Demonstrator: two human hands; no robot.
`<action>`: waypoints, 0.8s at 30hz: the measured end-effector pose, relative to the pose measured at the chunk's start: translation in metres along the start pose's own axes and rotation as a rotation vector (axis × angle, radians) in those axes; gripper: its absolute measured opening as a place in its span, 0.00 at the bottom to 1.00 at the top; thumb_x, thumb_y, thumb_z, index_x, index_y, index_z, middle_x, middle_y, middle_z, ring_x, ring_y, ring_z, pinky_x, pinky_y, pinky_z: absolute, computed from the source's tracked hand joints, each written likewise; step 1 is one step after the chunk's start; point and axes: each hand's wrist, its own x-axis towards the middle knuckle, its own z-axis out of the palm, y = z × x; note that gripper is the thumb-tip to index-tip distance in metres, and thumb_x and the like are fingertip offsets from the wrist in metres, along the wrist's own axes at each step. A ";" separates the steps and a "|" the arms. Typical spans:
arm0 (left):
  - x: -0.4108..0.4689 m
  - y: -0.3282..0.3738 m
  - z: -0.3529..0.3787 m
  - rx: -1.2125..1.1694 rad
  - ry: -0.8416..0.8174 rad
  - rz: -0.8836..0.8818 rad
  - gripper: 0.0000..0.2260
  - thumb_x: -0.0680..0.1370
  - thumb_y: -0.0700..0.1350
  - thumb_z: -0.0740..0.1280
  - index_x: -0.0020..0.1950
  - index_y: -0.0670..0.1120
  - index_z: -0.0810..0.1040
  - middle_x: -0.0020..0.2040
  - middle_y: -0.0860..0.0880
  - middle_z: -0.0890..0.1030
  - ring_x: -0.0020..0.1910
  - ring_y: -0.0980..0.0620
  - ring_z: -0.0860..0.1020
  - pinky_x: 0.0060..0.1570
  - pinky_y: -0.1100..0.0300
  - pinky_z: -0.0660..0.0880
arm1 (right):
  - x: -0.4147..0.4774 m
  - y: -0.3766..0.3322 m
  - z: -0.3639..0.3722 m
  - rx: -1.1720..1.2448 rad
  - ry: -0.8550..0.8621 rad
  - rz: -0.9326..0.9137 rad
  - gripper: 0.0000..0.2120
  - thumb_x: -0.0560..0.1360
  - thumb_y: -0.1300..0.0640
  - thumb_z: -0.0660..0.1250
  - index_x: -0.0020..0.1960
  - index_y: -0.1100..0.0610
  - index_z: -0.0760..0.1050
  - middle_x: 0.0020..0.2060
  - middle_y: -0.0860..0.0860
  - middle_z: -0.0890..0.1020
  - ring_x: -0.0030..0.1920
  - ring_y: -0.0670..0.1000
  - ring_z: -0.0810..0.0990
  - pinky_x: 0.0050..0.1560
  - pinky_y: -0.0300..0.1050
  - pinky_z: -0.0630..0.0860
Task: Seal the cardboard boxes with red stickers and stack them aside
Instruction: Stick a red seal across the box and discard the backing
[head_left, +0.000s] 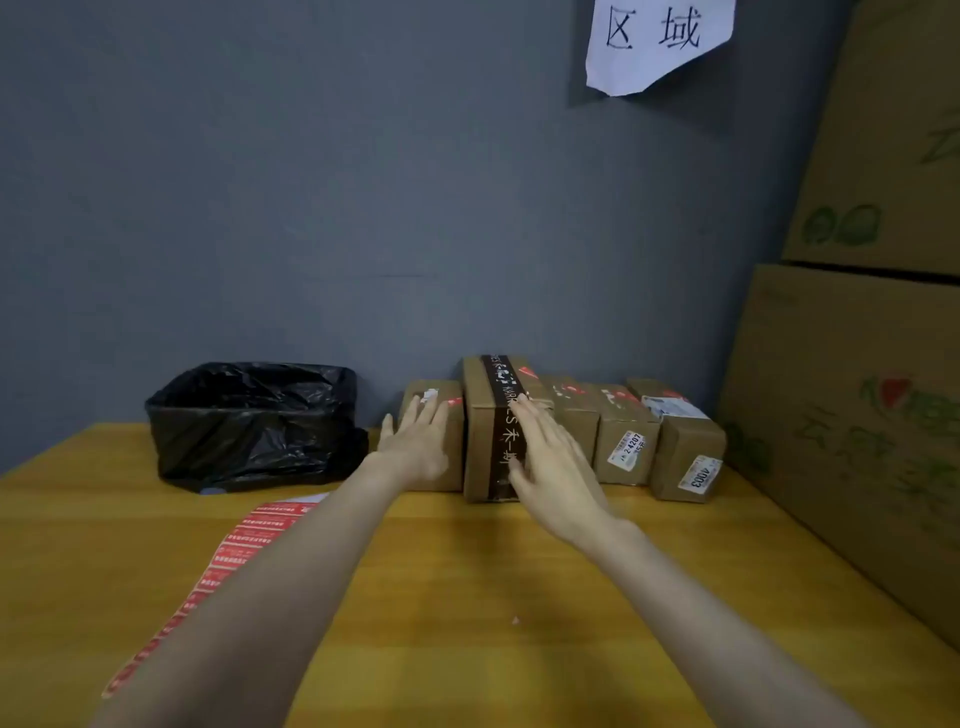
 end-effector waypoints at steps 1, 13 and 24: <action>0.003 0.000 -0.001 0.027 -0.007 -0.007 0.34 0.77 0.36 0.58 0.77 0.46 0.42 0.78 0.48 0.41 0.76 0.47 0.38 0.72 0.42 0.42 | 0.002 0.001 0.002 -0.007 0.004 -0.006 0.30 0.78 0.58 0.57 0.76 0.53 0.49 0.76 0.48 0.52 0.76 0.46 0.47 0.75 0.43 0.45; 0.031 0.002 0.005 -0.112 0.124 -0.186 0.25 0.78 0.59 0.60 0.69 0.46 0.67 0.71 0.42 0.58 0.71 0.36 0.59 0.66 0.32 0.58 | 0.029 0.004 0.032 0.016 0.022 -0.041 0.28 0.77 0.60 0.58 0.75 0.55 0.54 0.76 0.50 0.53 0.76 0.48 0.51 0.74 0.44 0.49; 0.039 0.001 0.004 -0.282 0.276 -0.307 0.29 0.71 0.54 0.72 0.66 0.47 0.65 0.66 0.42 0.61 0.62 0.37 0.68 0.54 0.47 0.71 | 0.031 0.015 0.032 0.017 0.066 -0.014 0.27 0.77 0.60 0.58 0.74 0.54 0.56 0.76 0.51 0.55 0.75 0.49 0.52 0.73 0.43 0.50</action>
